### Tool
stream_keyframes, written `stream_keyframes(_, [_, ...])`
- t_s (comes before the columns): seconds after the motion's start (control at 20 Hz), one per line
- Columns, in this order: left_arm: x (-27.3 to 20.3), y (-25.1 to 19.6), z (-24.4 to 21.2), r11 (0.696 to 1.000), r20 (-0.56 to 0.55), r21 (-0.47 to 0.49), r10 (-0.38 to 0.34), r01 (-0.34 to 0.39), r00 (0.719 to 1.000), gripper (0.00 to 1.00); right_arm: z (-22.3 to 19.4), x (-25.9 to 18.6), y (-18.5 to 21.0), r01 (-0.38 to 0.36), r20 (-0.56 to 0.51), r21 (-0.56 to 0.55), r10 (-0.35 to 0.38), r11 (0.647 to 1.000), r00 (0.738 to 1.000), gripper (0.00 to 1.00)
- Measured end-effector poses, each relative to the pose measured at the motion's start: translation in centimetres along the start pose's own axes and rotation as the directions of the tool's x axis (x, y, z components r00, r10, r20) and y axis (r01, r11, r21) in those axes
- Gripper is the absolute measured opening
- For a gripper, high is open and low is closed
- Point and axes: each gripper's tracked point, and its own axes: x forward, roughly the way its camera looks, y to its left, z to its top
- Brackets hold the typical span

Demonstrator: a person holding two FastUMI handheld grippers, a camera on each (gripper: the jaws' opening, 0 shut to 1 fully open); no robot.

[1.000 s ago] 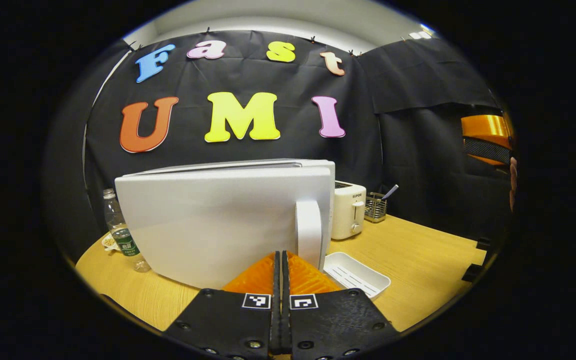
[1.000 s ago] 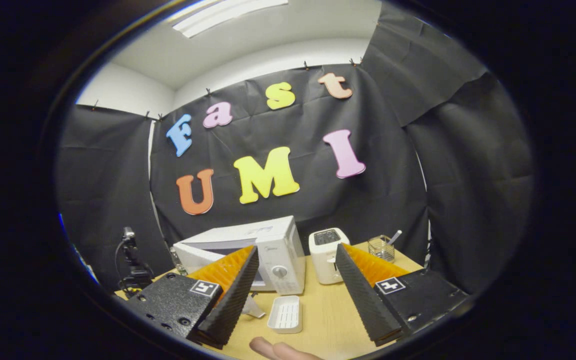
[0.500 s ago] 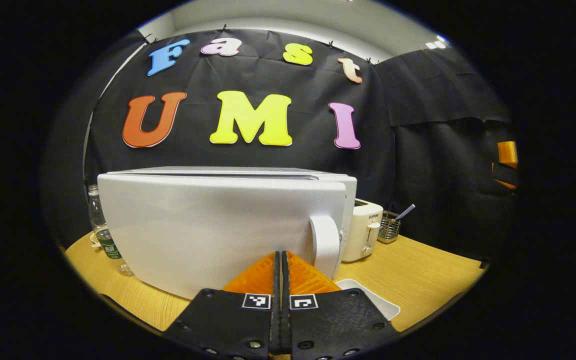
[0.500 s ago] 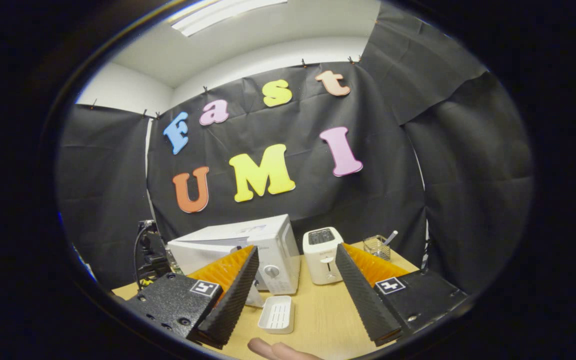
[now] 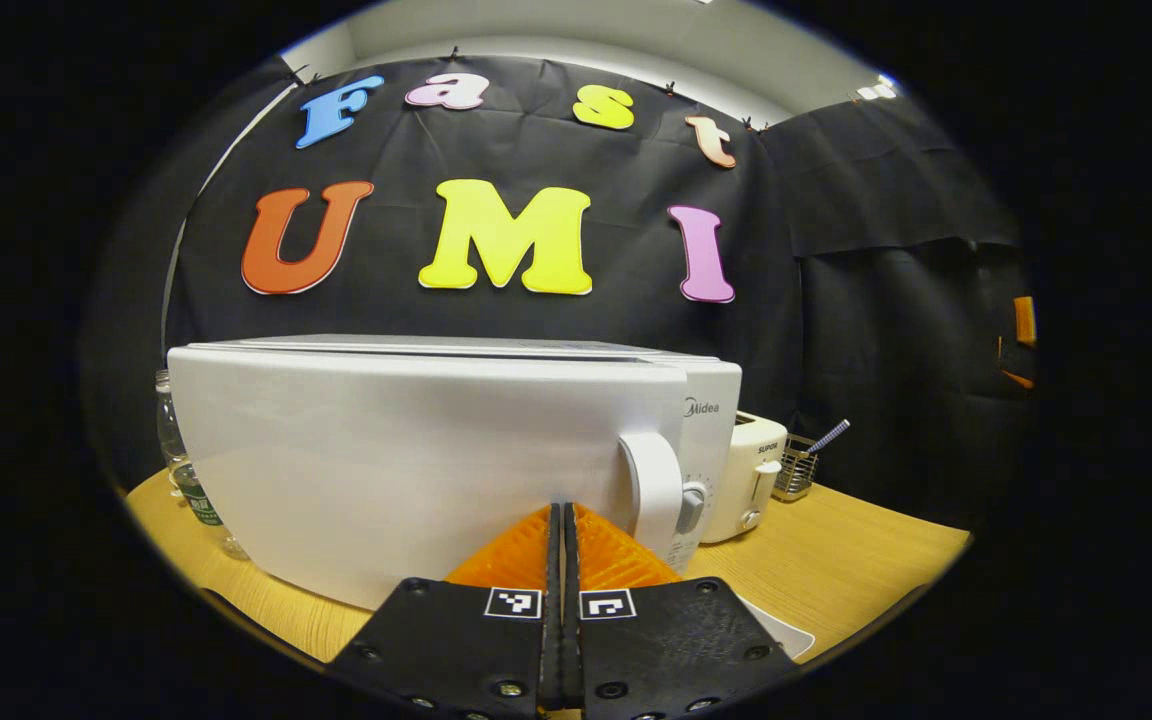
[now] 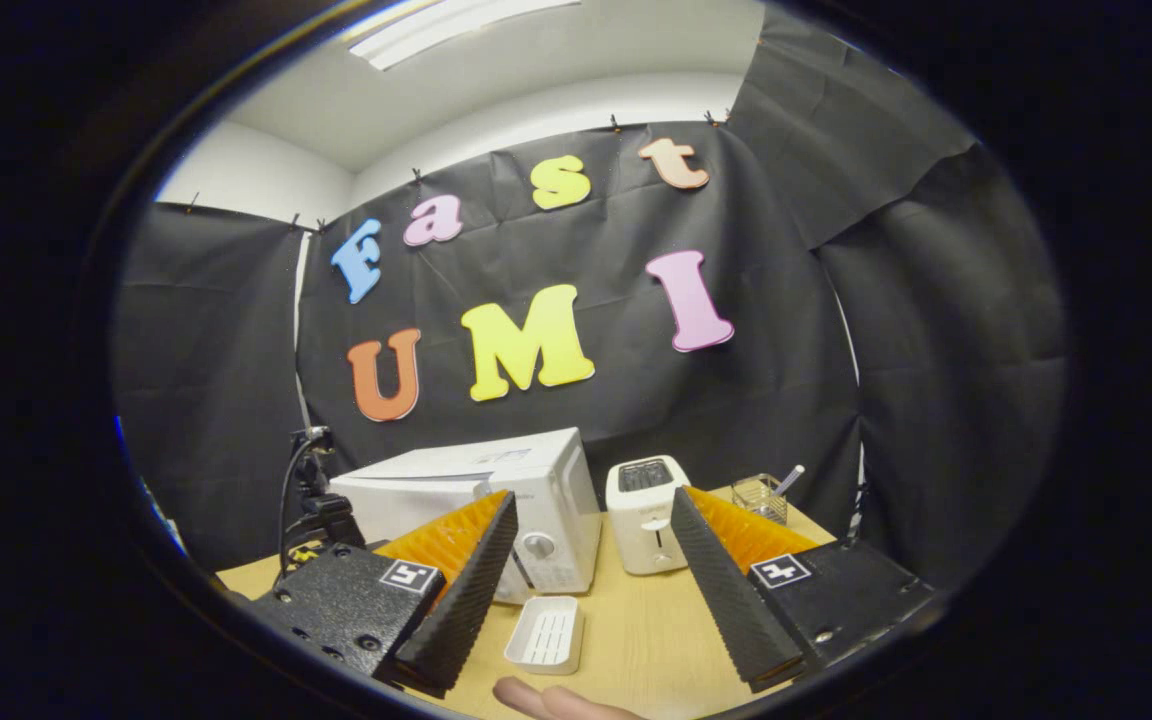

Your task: Open the microwave oven with the left hand, put the food in, and close the microwave oven.

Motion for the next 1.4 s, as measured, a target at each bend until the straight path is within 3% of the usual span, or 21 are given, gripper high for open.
stream_keyframes(0.15, [2.1,0.3,-0.1,0.999,-0.034,-0.037,0.013,-0.014,0.999,0.00,-0.4,0.5,-0.3,0.006,-0.015,-0.007,-0.006,1.000,1.000,0.98])
stream_keyframes(0.3, [2.2,-0.5,-0.1,0.991,-0.039,-0.126,-0.038,0.033,0.999,0.00,0.1,0.0,-0.1,0.008,-0.009,-0.018,-0.009,1.000,1.000,0.98])
stream_keyframes(0.8, [2.1,0.2,-0.5,0.998,-0.056,-0.018,0.053,-0.054,0.997,0.00,0.9,-4.4,0.7,0.064,-0.014,-0.013,-0.064,0.998,0.998,0.98])
stream_keyframes(0.9, [0.7,0.9,-0.9,0.996,-0.095,-0.023,0.079,-0.081,0.992,0.00,1.2,-5.1,0.6,0.083,-0.014,-0.036,-0.083,0.996,0.996,0.99])
stream_keyframes(1.05, [-3.3,1.0,1.5,0.992,-0.069,-0.064,0.103,-0.108,0.992,0.00,2.1,-6.1,0.4,0.107,0.002,-0.091,-0.107,0.990,0.994,0.99])
stream_keyframes(1.1, [-4.4,0.3,2.2,0.994,-0.064,-0.067,0.081,-0.085,0.995,0.03,2.1,-6.4,0.4,0.116,0.004,-0.111,-0.116,0.987,0.993,0.98])
stream_keyframes(1.25, [-9.7,0.9,5.0,0.988,-0.011,0.002,0.157,-0.157,0.988,0.11,2.8,-7.4,0.9,0.120,0.021,-0.140,-0.118,0.983,0.993,0.98])
stream_keyframes(1.3, [-11.1,0.5,5.7,0.988,0.004,0.012,0.155,-0.155,0.988,0.19,2.8,-7.7,1.2,0.115,0.024,-0.141,-0.113,0.983,0.993,0.98])
stream_keyframes(1.35, [-12.5,-0.1,6.7,0.988,0.019,0.014,0.155,-0.155,0.988,0.18,3.0,-8.0,1.5,0.109,0.026,-0.141,-0.107,0.984,0.994,0.98])
stream_keyframes(1.4, [-13.9,-0.5,7.3,0.987,0.026,0.019,0.157,-0.158,0.987,0.37,3.0,-8.3,1.7,0.107,0.028,-0.139,-0.104,0.985,0.994,0.98])
